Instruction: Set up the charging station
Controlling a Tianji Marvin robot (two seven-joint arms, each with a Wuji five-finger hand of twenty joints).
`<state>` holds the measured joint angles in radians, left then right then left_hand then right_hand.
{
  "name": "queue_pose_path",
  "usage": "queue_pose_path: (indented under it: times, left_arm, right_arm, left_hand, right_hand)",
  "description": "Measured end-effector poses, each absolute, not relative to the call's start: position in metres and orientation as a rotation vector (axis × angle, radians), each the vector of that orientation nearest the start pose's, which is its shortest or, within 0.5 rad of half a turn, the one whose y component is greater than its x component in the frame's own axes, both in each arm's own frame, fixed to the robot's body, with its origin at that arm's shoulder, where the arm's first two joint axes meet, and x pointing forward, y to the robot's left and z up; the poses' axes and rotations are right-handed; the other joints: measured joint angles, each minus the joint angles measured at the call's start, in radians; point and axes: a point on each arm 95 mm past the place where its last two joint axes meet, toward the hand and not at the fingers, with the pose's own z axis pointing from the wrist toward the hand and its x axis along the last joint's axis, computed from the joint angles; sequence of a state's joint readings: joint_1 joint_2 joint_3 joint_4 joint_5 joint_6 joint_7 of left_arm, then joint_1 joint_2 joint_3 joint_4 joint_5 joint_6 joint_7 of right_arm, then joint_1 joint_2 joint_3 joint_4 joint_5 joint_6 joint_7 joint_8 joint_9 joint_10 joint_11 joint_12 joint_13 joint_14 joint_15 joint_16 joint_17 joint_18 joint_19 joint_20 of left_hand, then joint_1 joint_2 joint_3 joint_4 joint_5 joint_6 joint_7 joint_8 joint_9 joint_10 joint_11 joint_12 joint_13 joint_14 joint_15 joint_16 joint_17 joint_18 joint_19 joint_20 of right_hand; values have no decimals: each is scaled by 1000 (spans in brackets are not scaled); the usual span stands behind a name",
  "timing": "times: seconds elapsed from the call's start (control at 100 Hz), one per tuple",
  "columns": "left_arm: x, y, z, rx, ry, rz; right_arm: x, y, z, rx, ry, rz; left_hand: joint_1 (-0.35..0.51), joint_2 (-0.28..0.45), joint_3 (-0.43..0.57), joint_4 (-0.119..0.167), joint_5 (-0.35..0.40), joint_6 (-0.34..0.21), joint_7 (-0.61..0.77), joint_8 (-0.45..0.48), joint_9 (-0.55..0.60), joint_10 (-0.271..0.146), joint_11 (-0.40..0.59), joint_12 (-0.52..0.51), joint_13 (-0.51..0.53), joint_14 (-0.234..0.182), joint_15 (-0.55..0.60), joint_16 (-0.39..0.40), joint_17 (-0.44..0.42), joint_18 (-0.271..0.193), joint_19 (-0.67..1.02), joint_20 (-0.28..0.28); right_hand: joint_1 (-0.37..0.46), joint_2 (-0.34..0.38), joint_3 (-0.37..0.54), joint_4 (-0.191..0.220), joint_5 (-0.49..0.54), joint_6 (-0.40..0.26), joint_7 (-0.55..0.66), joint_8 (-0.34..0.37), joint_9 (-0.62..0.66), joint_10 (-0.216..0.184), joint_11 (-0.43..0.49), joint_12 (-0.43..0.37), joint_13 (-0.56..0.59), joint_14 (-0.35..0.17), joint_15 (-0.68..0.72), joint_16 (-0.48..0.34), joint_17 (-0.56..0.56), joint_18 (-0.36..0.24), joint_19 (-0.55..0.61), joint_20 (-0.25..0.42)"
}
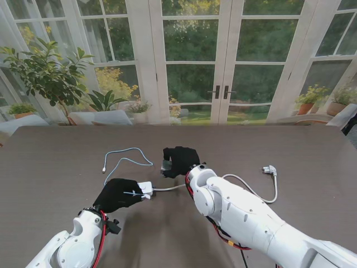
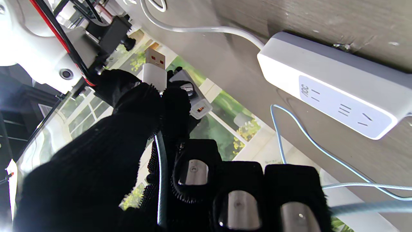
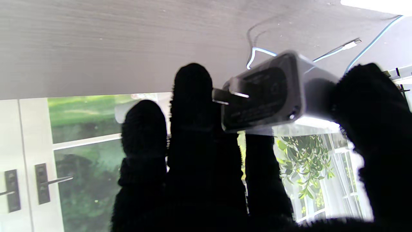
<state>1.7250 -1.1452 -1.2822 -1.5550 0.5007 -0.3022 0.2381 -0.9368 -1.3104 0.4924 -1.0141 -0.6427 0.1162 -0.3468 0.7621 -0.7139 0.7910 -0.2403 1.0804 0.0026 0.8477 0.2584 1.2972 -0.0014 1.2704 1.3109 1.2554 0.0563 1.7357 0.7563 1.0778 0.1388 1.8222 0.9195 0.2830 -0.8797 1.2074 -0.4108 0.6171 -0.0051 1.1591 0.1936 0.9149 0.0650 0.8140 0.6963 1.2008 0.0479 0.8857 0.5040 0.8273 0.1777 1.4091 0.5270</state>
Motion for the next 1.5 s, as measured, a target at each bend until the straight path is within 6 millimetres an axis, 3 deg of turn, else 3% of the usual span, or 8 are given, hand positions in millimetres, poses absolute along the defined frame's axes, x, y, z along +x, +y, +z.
queue_pose_path:
  times: [0.62, 1.05, 1.5]
  left_arm:
    - [369, 13, -339, -1525, 1024, -2050]
    - [372, 7, -331, -1478, 1027, -2096]
    - [373, 2, -328, -1462, 1020, -2119]
  right_arm:
    - [459, 122, -339, 1213, 1507, 1810]
    - [443, 123, -350, 1346, 1514, 1929]
    - [430, 131, -347, 1409, 1478, 2009]
  left_hand:
    - [0, 0, 0, 0, 0, 0, 0, 0, 0, 0, 0, 0, 0, 0, 0, 0, 0, 0, 0, 1]
    - [0, 0, 0, 0, 0, 0, 0, 0, 0, 0, 0, 0, 0, 0, 0, 0, 0, 0, 0, 1]
    - [0, 0, 0, 0, 0, 0, 0, 0, 0, 0, 0, -1, 0, 0, 0, 0, 0, 0, 0, 1]
  right_hand:
    - [0, 0, 0, 0, 0, 2, 0, 0, 8, 6, 0, 0, 2, 0, 1, 0, 9, 0, 0, 0]
    - [0, 0, 0, 0, 0, 4, 0, 0, 10, 11, 0, 0, 2, 0, 2, 0, 9, 0, 0, 0]
    - [0, 0, 0, 0, 0, 7, 0, 0, 12, 13, 0, 0, 2, 3, 14, 0, 9, 1, 0, 0]
